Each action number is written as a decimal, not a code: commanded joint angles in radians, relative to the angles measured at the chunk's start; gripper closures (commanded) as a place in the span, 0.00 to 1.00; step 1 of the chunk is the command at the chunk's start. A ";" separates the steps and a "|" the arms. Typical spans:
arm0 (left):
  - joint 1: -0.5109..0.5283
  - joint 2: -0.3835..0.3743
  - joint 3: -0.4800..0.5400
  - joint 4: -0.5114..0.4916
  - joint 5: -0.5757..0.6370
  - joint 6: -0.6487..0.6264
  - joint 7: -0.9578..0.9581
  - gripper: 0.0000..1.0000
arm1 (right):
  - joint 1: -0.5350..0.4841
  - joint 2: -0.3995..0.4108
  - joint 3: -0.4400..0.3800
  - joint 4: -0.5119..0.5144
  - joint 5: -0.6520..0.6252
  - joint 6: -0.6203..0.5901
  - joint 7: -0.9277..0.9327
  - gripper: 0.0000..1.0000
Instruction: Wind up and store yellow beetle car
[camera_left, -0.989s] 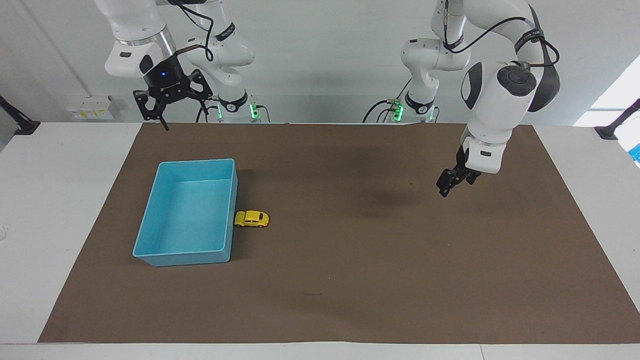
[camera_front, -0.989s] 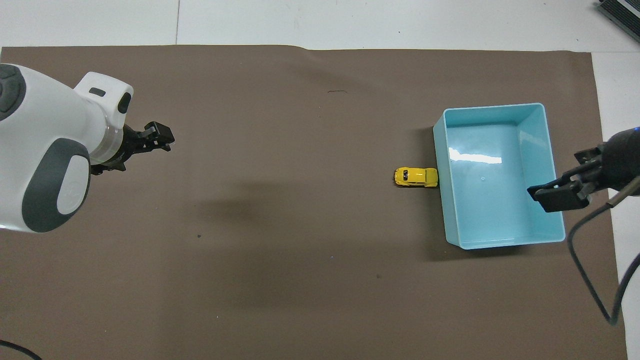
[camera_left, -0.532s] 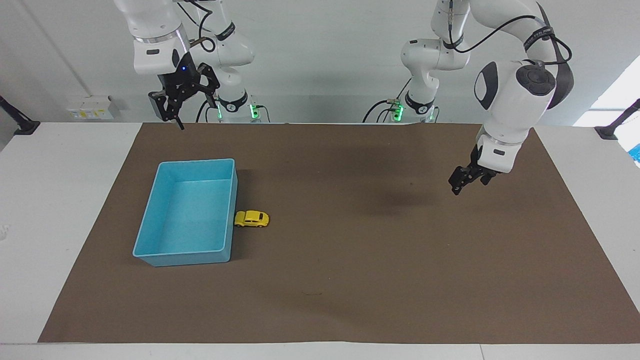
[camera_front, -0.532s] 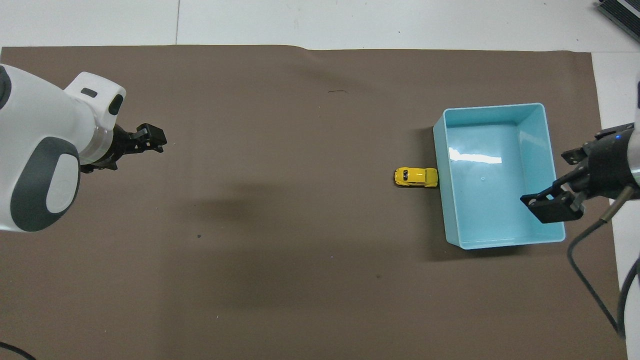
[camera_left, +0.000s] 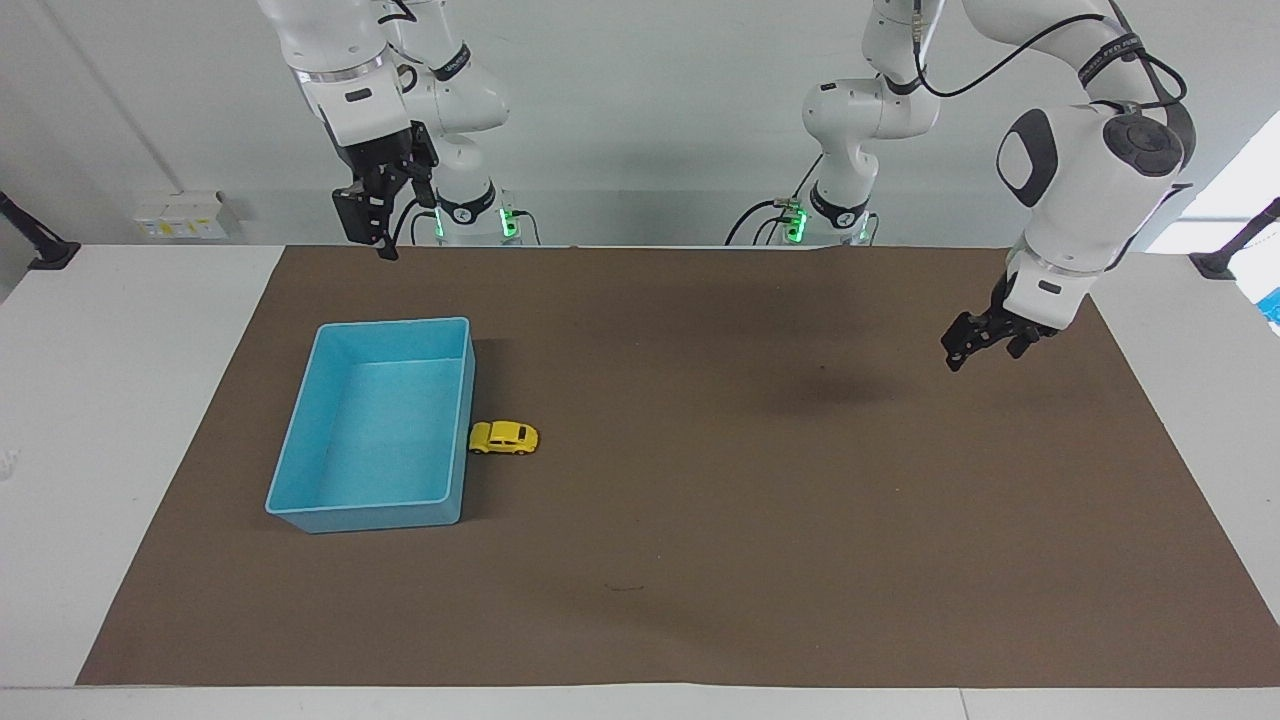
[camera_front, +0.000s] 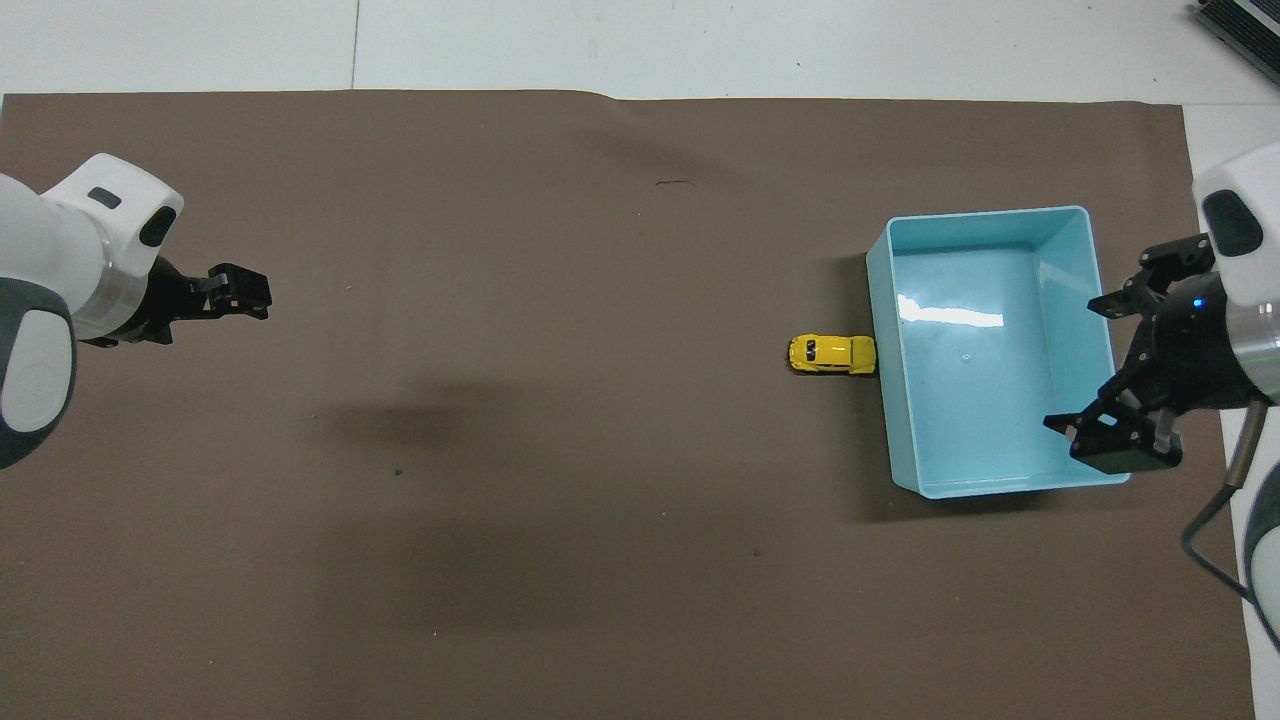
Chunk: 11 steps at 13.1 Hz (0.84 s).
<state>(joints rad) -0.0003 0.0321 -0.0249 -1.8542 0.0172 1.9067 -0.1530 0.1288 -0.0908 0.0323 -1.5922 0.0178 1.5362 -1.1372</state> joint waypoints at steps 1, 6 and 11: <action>0.046 -0.041 -0.010 -0.029 -0.022 -0.032 0.096 0.00 | 0.021 -0.010 0.003 -0.003 -0.016 -0.001 -0.079 0.00; 0.083 -0.069 -0.009 -0.002 -0.022 -0.090 0.275 0.00 | 0.025 -0.007 0.032 -0.005 -0.015 -0.019 -0.165 0.00; 0.065 -0.069 -0.026 0.127 -0.017 -0.207 0.339 0.00 | 0.023 -0.009 0.034 -0.005 -0.007 -0.039 -0.200 0.00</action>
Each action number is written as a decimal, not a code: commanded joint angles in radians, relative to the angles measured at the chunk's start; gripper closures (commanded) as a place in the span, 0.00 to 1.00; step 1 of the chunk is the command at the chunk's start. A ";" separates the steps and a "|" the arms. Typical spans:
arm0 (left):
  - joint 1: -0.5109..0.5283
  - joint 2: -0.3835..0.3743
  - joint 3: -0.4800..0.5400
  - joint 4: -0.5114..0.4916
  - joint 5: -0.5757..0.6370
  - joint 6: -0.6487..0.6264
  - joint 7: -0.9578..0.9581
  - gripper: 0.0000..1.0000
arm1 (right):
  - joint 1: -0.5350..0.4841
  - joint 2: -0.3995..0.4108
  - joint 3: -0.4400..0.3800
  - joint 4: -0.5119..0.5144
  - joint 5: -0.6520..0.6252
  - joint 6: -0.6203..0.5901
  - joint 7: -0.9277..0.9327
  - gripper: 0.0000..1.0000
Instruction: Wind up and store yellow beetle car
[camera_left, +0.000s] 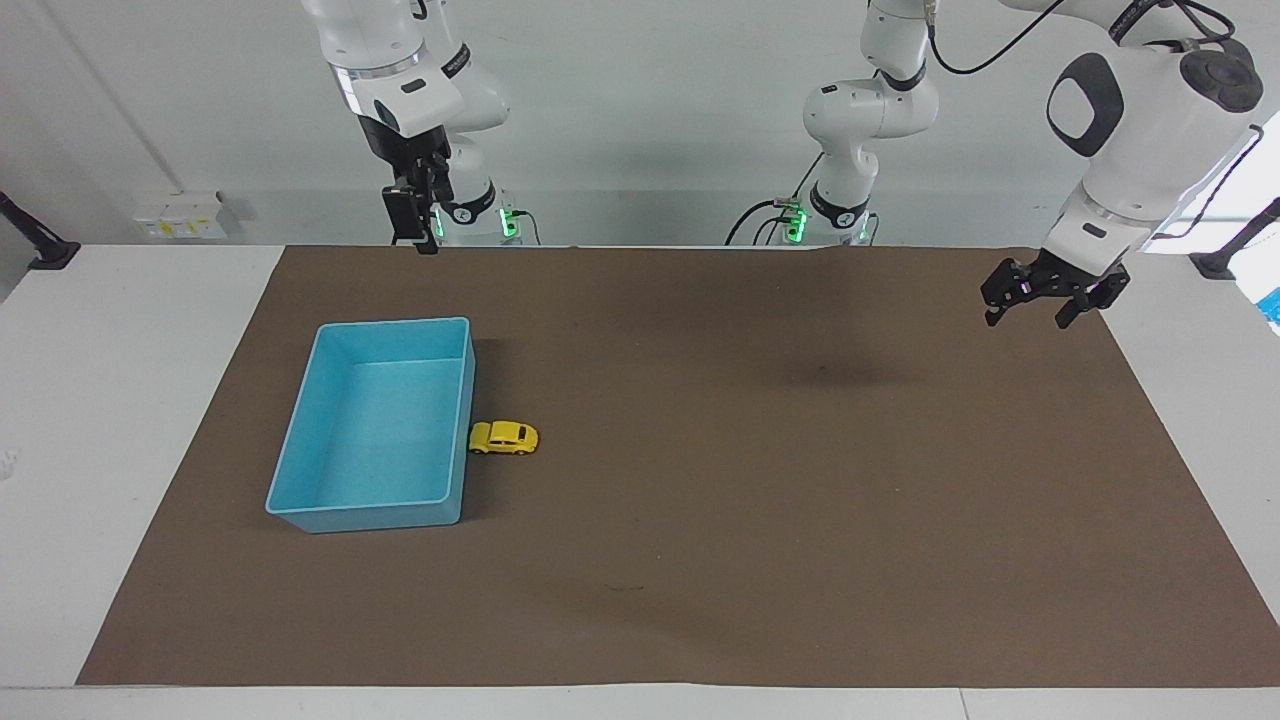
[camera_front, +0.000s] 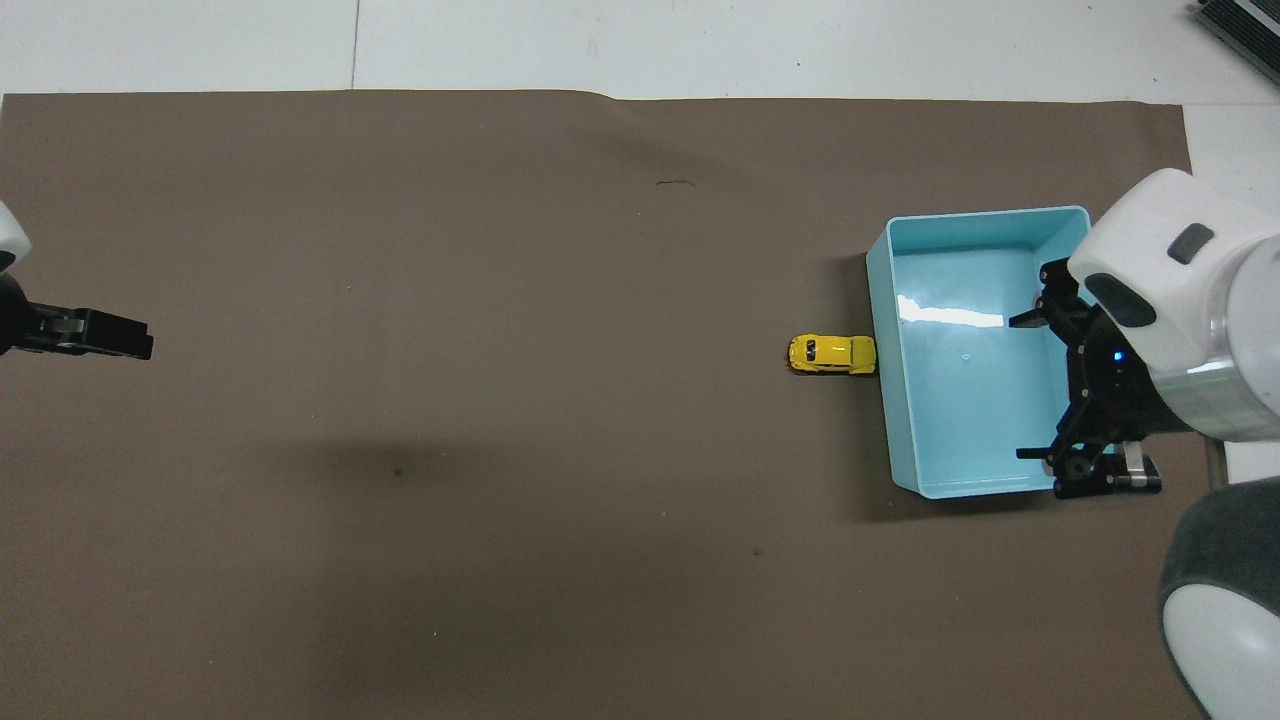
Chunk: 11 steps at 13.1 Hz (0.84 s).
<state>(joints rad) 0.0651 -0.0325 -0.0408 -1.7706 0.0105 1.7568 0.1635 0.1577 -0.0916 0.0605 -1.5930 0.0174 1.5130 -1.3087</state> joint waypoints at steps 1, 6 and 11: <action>-0.001 -0.004 -0.017 0.077 -0.006 -0.092 0.022 0.00 | -0.006 -0.008 0.005 -0.004 -0.007 -0.016 -0.029 0.00; -0.001 -0.013 -0.062 0.154 -0.006 -0.204 0.014 0.00 | -0.006 0.003 0.005 -0.008 -0.010 -0.007 -0.041 0.00; 0.001 -0.035 -0.063 0.120 -0.012 -0.185 0.010 0.00 | -0.006 0.024 0.005 -0.013 -0.002 0.021 -0.056 0.00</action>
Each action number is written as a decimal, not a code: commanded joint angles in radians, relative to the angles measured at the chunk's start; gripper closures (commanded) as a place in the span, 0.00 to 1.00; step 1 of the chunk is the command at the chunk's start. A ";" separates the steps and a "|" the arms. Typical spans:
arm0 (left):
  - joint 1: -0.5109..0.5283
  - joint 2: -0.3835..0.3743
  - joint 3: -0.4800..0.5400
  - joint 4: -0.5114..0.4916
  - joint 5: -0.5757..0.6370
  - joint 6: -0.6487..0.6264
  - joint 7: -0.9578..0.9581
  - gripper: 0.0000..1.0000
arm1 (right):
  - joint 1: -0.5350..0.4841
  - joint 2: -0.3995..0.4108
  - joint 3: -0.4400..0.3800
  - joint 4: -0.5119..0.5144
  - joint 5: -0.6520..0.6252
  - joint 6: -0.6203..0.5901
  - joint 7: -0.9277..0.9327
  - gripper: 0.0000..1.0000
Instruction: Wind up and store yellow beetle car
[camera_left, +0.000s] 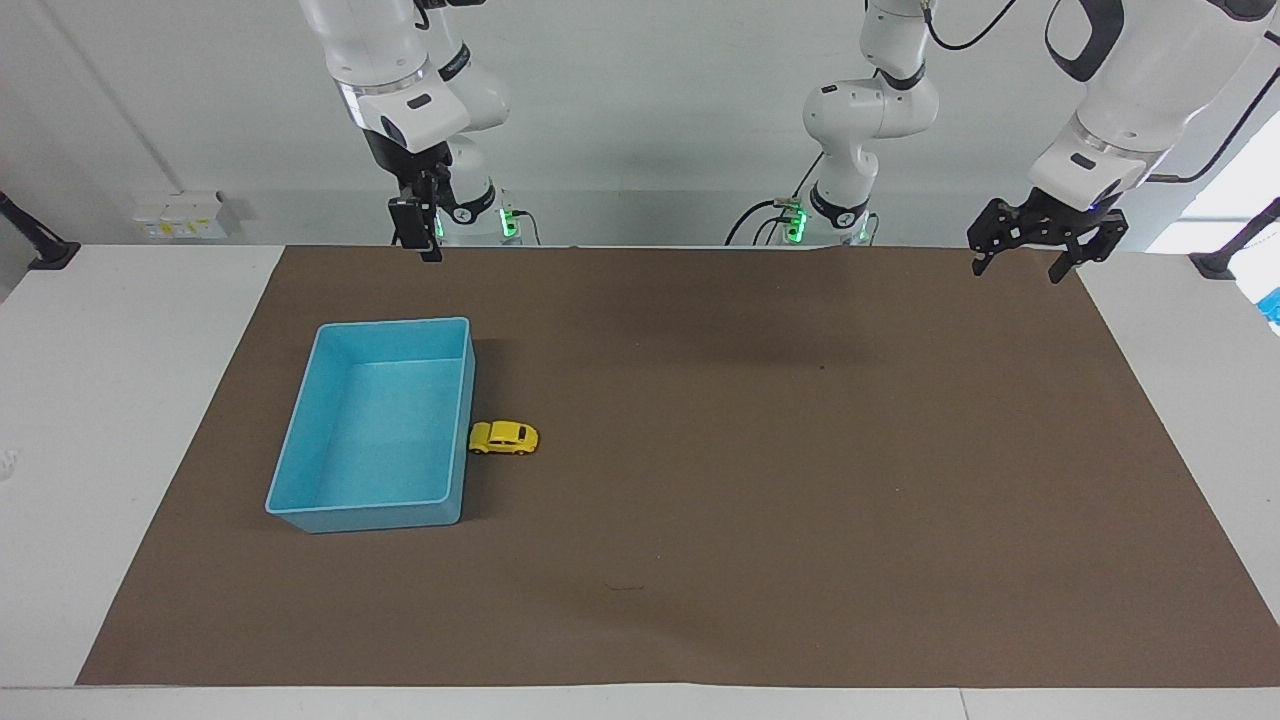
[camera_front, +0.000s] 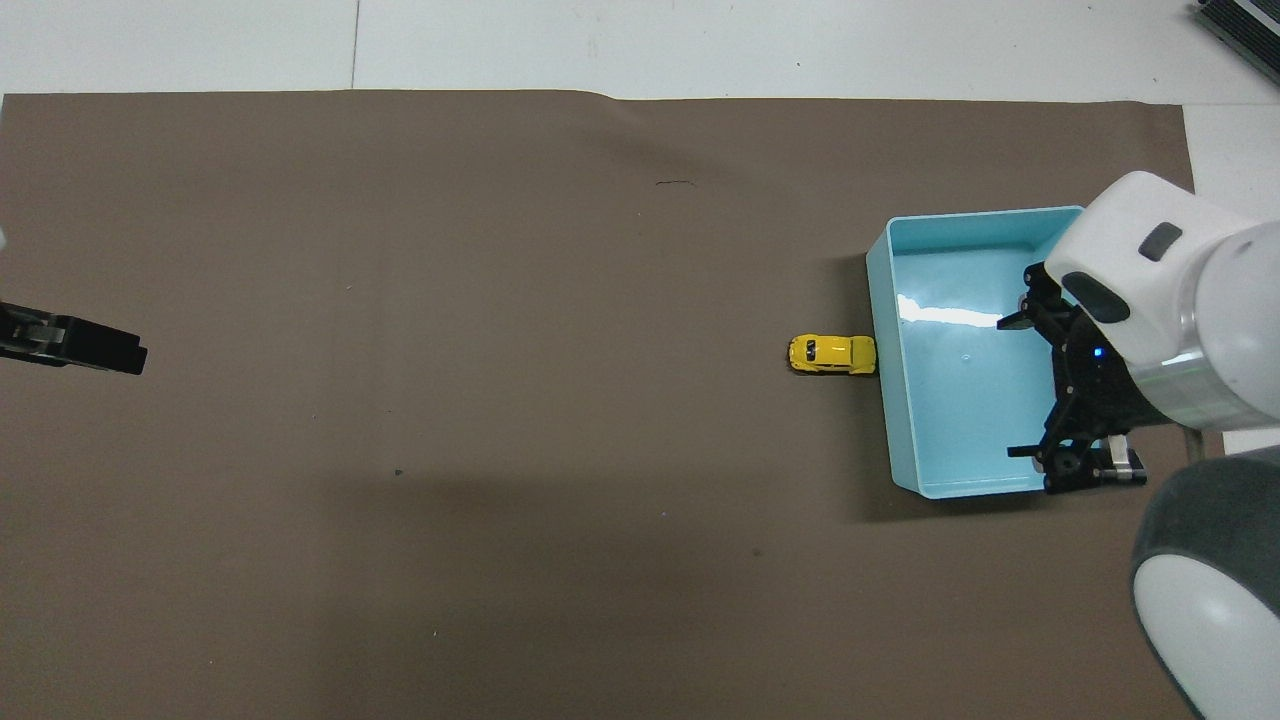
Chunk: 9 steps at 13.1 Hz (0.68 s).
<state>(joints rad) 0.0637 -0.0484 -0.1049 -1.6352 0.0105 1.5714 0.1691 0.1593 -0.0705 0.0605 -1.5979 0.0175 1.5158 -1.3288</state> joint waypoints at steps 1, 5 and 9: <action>0.002 -0.019 0.001 -0.017 -0.012 0.002 0.004 0.00 | -0.009 0.006 0.005 -0.008 0.004 0.023 -0.041 0.00; 0.008 -0.024 0.004 0.066 -0.015 -0.023 0.000 0.00 | -0.007 0.031 0.005 -0.019 0.004 0.047 -0.043 0.00; 0.004 -0.030 -0.002 0.086 -0.041 -0.042 -0.049 0.00 | 0.006 0.066 0.005 -0.020 0.006 0.081 -0.052 0.00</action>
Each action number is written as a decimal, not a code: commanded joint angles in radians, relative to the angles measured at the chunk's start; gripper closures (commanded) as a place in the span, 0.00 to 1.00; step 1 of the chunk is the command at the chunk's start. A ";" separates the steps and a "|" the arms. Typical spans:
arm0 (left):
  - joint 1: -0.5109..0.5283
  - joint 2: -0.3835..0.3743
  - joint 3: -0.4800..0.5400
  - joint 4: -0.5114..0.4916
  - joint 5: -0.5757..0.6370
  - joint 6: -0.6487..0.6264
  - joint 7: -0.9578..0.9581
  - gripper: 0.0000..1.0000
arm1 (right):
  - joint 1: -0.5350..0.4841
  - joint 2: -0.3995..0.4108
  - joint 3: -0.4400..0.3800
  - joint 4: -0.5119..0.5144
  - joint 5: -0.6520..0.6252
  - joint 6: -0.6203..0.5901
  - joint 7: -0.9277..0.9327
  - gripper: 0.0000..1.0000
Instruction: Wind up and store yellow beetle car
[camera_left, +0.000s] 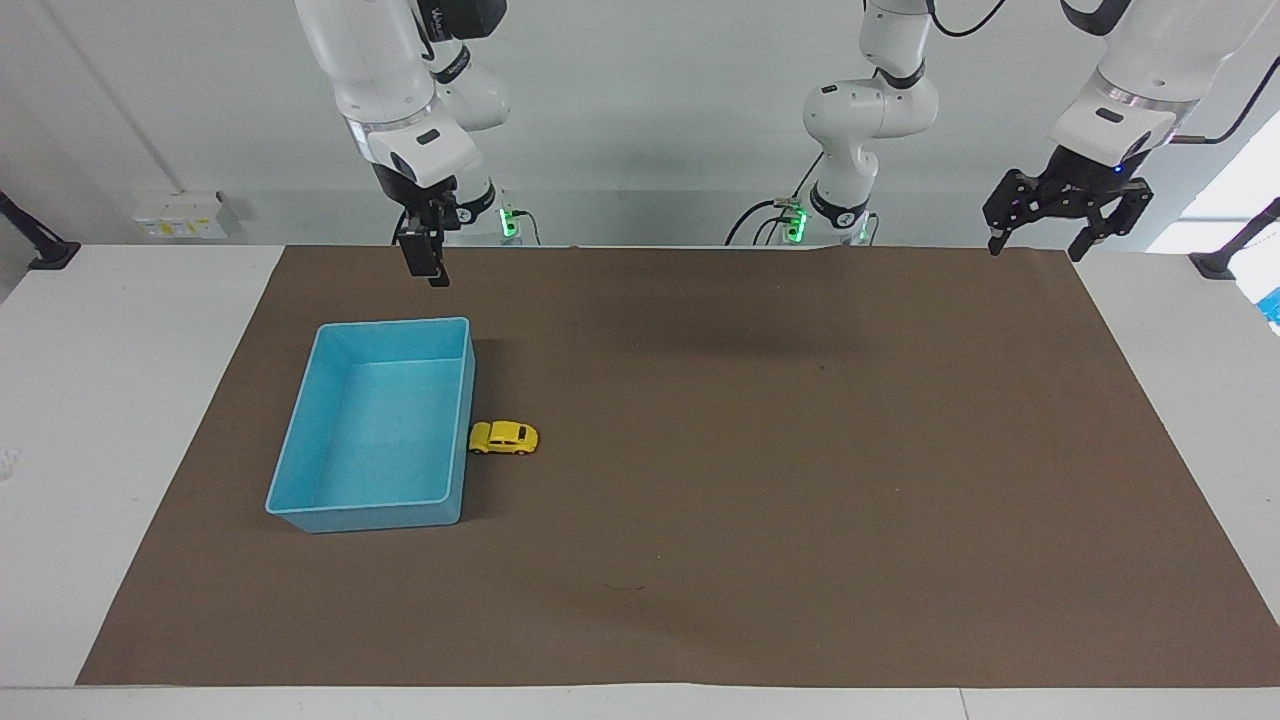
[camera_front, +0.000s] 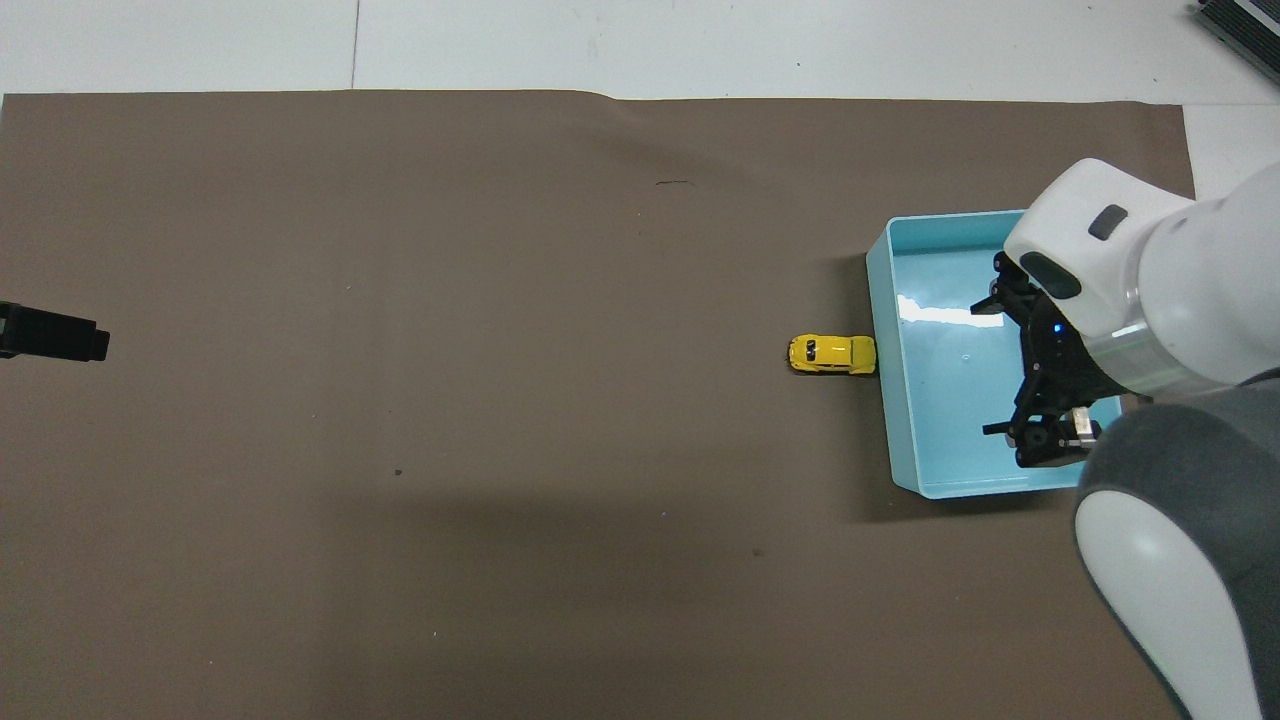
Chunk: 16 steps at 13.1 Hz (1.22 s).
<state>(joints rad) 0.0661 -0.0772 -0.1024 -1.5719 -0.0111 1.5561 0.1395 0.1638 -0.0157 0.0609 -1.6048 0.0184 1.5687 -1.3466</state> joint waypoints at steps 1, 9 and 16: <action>-0.002 -0.003 -0.006 0.023 -0.020 -0.033 -0.023 0.00 | 0.002 0.016 0.005 -0.018 0.005 0.033 -0.035 0.00; -0.002 -0.027 -0.006 0.000 -0.023 -0.079 -0.017 0.00 | 0.002 0.074 0.007 -0.040 0.005 0.106 -0.051 0.00; 0.015 -0.026 0.007 0.009 -0.016 -0.099 -0.017 0.00 | 0.002 0.123 0.005 -0.118 0.005 0.233 -0.081 0.00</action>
<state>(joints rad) 0.0721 -0.0918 -0.0898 -1.5642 -0.0215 1.4775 0.1265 0.1752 0.1089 0.0612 -1.6778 0.0185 1.7541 -1.3856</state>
